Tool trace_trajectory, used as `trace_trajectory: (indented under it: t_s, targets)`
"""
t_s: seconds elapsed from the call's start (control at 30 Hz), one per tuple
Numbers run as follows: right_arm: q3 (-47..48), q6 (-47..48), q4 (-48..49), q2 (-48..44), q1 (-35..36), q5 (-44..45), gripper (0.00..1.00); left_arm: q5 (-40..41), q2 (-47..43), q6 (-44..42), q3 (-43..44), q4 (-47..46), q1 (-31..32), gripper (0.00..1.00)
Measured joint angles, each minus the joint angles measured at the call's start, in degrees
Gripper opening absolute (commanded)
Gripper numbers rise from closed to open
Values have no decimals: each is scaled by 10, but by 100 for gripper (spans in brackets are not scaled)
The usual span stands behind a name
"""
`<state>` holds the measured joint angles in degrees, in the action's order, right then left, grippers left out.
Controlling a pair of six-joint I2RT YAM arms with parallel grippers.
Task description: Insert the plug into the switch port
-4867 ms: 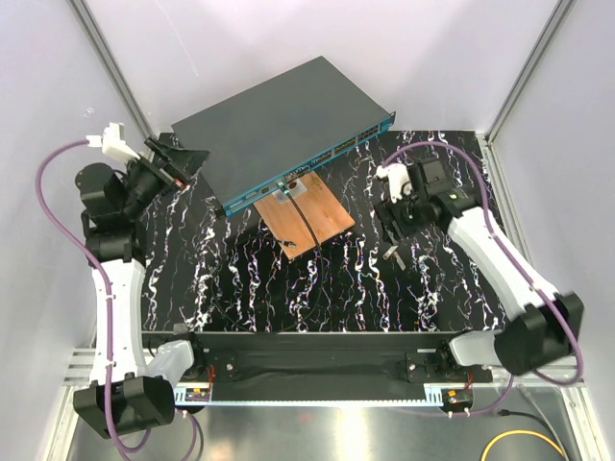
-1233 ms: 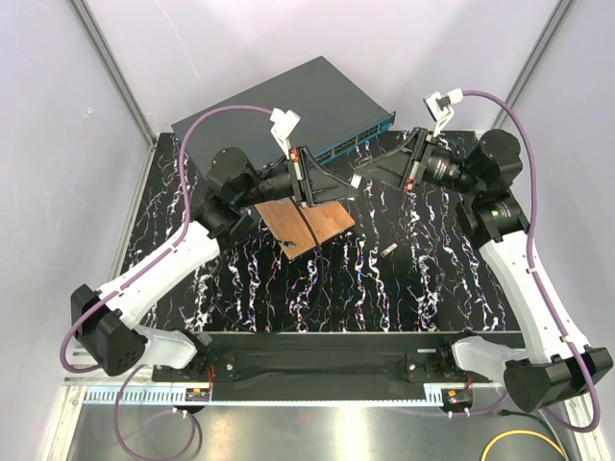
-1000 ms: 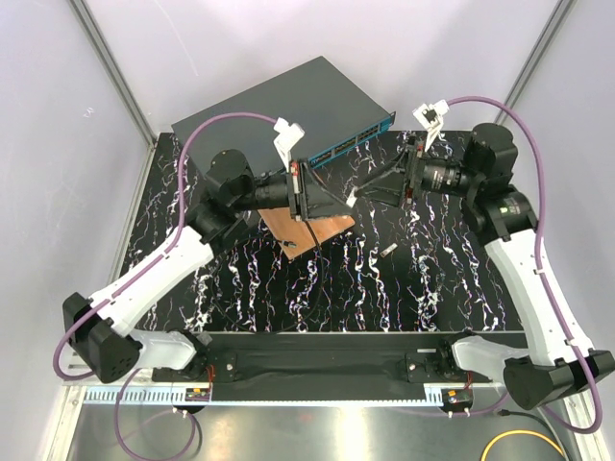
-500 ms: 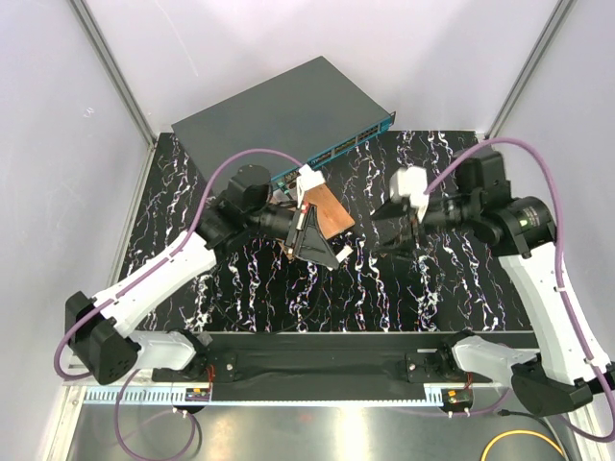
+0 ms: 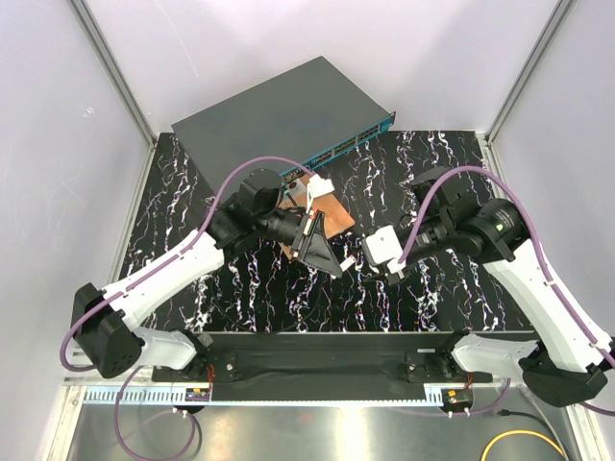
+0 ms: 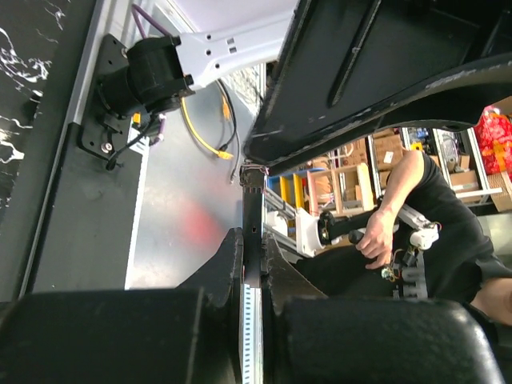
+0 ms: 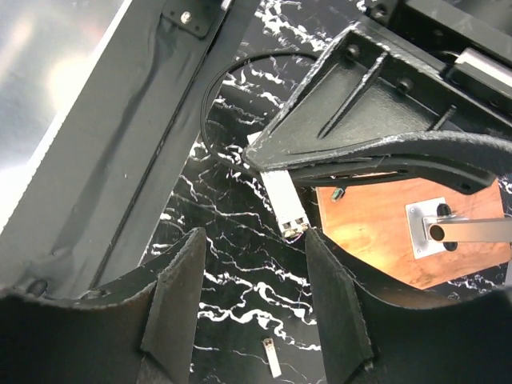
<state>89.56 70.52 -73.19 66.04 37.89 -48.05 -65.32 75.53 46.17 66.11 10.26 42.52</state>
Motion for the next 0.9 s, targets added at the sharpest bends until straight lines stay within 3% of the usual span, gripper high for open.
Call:
trace_trajectory:
  t_s: [0.33, 0.9]
  targets:
    - [0, 51, -32, 11, 35, 38, 56, -18, 14, 0, -10, 11, 11, 0]
    - [-18, 45, -23, 6, 53, 80, 49, -25, 20, -12, -15, 33, 14, 0]
